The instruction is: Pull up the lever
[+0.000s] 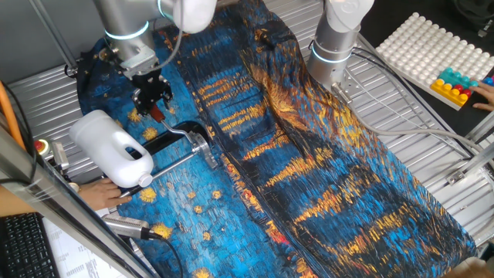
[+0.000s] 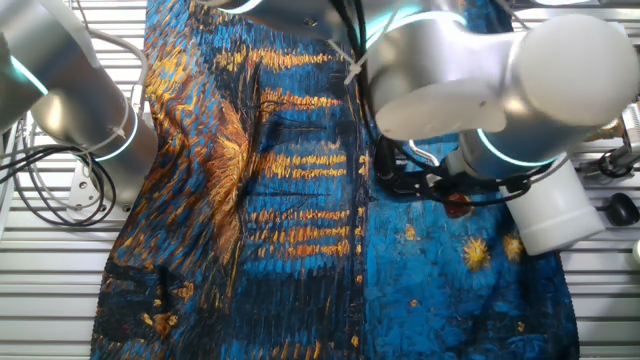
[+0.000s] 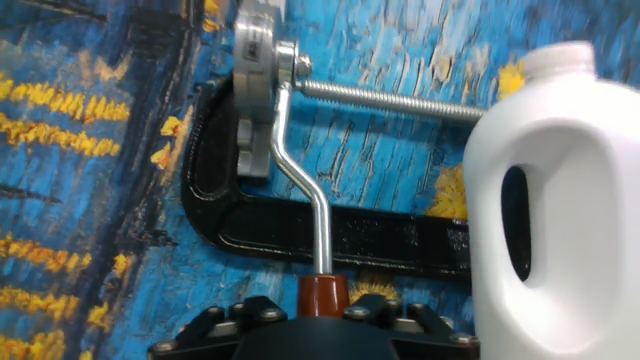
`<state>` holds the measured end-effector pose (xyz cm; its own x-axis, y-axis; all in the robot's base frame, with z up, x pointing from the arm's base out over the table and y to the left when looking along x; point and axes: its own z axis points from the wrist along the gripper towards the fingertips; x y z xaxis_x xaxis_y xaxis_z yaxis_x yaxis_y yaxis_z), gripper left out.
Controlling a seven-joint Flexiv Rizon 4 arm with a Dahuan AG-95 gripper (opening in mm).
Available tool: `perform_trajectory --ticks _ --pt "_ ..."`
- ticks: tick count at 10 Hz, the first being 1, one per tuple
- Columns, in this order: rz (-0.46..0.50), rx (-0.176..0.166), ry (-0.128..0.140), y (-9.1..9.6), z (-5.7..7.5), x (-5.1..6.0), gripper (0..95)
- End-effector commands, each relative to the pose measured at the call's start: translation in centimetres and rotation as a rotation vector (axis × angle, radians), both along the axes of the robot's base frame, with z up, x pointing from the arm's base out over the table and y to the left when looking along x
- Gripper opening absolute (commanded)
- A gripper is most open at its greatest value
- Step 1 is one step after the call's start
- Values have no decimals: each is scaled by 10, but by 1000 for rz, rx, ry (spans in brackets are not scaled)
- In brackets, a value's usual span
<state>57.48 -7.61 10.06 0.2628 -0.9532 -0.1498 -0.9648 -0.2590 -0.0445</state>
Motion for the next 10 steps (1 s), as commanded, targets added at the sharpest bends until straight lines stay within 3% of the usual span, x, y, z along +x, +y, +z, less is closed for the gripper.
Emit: perform_trajectory --ticks 1,2,4,6,8,10 --pt "-75 -14 49 -2 20 -5 190" --pt "-86 -9 59 -5 25 -6 0" --pt "-68 -21 88 -22 36 -3 0" --pt "-24 -88 128 -50 54 -1 0" --pt "6 -129 116 -69 58 1 0" --pt "20 -103 103 -79 45 7 0"
